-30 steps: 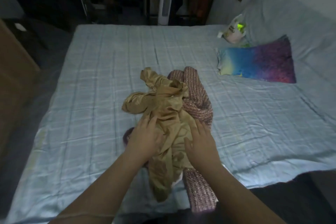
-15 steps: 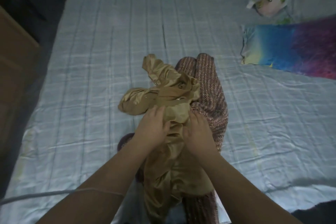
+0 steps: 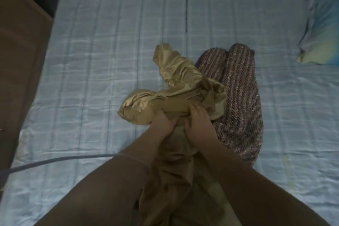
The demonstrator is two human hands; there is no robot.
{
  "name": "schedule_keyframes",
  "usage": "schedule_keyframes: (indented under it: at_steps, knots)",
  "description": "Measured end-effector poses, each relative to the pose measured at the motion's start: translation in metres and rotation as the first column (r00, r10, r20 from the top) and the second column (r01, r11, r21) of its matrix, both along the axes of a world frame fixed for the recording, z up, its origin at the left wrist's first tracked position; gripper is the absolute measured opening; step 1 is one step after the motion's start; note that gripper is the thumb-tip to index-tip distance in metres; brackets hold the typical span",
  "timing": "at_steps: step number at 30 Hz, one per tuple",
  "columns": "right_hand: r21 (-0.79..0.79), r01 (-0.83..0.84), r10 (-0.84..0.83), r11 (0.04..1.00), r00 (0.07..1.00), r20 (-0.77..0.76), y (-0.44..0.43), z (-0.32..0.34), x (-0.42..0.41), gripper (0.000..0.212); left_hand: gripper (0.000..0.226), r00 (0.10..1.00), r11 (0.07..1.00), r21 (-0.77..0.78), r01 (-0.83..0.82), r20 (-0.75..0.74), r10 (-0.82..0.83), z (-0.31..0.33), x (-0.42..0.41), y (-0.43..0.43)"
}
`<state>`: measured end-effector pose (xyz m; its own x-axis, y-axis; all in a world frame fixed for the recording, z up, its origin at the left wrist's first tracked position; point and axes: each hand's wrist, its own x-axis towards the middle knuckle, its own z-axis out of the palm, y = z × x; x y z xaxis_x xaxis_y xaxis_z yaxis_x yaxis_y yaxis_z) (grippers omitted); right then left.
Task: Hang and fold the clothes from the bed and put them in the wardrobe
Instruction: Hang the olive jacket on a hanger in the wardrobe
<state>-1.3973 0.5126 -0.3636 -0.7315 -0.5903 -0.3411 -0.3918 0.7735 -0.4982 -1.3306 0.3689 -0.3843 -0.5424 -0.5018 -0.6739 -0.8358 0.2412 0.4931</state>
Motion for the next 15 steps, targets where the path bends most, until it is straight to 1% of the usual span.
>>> schedule_keyframes:
  at_steps: [1,2,4,8,9,10,12,14,15]
  knots:
    - [0.012,-0.025,0.025,1.000,1.000,0.011,-0.004,-0.008,-0.004,0.062,0.079,1.000,1.000,0.008,-0.007,0.022,0.007,-0.010,-0.002,0.000]
    - [0.031,-0.048,0.047,0.998,0.999,0.023,-0.007,-0.015,-0.007,0.061,0.072,1.000,1.000,0.013,-0.013,0.016,0.013,-0.016,-0.005,0.000]
    - [0.061,-0.076,0.073,0.995,0.996,0.046,-0.010,-0.023,-0.008,0.061,0.054,0.999,1.000,0.018,-0.015,-0.035,0.016,-0.023,-0.004,-0.001]
    - [0.055,-0.093,0.090,0.994,0.995,0.052,-0.009,-0.016,-0.002,0.062,0.034,0.987,0.996,0.021,-0.082,-0.136,0.084,-0.015,0.003,-0.001]
    - [0.038,-0.101,0.099,0.994,0.994,0.039,-0.008,-0.010,0.001,0.062,0.032,0.981,0.996,0.007,-0.094,-0.172,0.094,-0.008,0.007,-0.002]
    - [0.010,-0.110,0.109,0.994,0.994,0.022,-0.007,-0.003,0.004,0.061,0.035,0.975,0.995,-0.024,-0.093,-0.206,0.086,0.000,0.012,-0.003]
    - [-0.054,-0.105,0.105,0.993,0.994,-0.006,-0.005,0.015,0.007,0.060,0.041,0.967,0.992,-0.115,-0.045,-0.253,0.014,0.023,0.026,-0.008]
    - [-0.111,-0.055,0.056,0.992,0.998,0.006,-0.004,0.038,0.012,0.060,0.037,0.953,0.982,-0.186,-0.016,-0.299,-0.041,0.049,0.041,-0.016]
    - [-0.151,-0.033,0.033,0.988,0.999,0.001,-0.003,0.051,0.016,0.060,0.033,0.945,0.981,-0.193,-0.026,-0.324,-0.039,0.063,0.051,-0.020]
